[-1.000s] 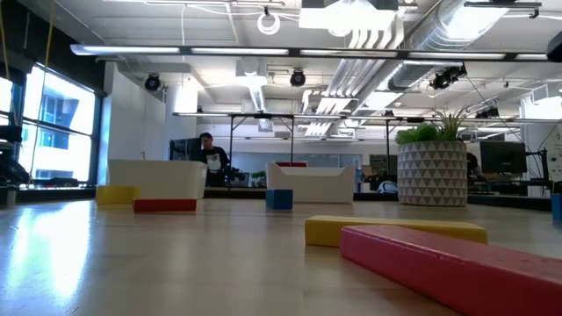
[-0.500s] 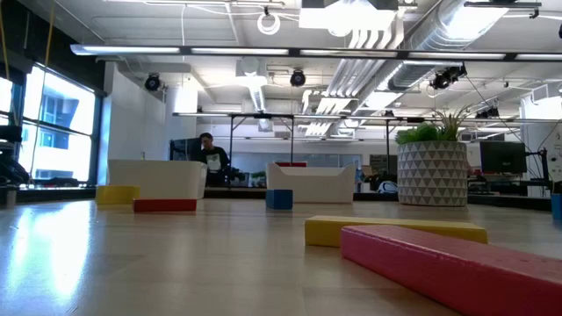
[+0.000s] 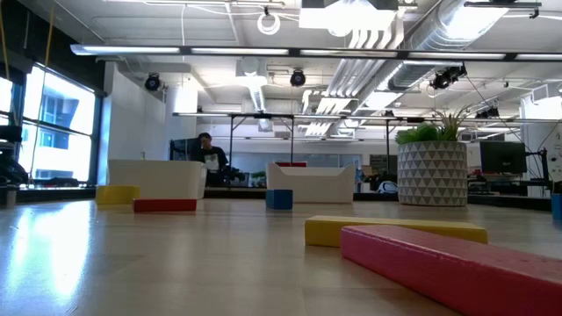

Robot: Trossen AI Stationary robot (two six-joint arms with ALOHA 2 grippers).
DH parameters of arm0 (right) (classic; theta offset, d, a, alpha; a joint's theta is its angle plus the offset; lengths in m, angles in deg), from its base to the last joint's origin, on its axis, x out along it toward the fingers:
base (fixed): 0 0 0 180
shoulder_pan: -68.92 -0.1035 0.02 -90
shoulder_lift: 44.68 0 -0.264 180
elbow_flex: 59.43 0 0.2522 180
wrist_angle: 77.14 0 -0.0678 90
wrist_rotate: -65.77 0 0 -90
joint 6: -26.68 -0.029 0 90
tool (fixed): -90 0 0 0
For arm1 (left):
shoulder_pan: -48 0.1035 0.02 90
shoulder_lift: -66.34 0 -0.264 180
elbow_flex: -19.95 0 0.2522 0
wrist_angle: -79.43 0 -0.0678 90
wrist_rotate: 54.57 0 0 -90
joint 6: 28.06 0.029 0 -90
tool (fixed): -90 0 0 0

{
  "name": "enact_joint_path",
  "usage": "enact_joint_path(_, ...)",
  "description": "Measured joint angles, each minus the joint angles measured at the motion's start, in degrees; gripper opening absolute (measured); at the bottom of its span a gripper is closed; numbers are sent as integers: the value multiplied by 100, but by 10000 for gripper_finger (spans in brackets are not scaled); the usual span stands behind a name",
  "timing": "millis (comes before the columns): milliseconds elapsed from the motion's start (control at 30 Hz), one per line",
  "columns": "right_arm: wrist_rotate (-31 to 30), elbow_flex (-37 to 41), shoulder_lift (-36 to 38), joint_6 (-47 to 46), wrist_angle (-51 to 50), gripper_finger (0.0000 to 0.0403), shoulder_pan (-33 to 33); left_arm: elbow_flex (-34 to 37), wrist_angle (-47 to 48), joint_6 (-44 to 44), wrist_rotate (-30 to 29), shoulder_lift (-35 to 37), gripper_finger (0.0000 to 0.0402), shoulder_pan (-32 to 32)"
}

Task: Sort & place blocks by color
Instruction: Put the red block into the left white bin

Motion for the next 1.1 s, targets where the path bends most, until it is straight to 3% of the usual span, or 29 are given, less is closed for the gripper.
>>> enact_joint_path(533,186,-24,-561,-105,44,227,-80,0,-300,733,-18,914,184,476)
enact_joint_path(667,119,-22,-570,-157,13,189,-79,0,-345,1247,-442,1192,184,799)
enact_joint_path(900,101,-17,-576,-196,-53,78,-76,0,-481,2219,-1505,1540,184,1581)
enact_joint_path(1100,88,4,-433,-226,-82,73,-68,0,-1031,3167,-1864,1598,184,2223)
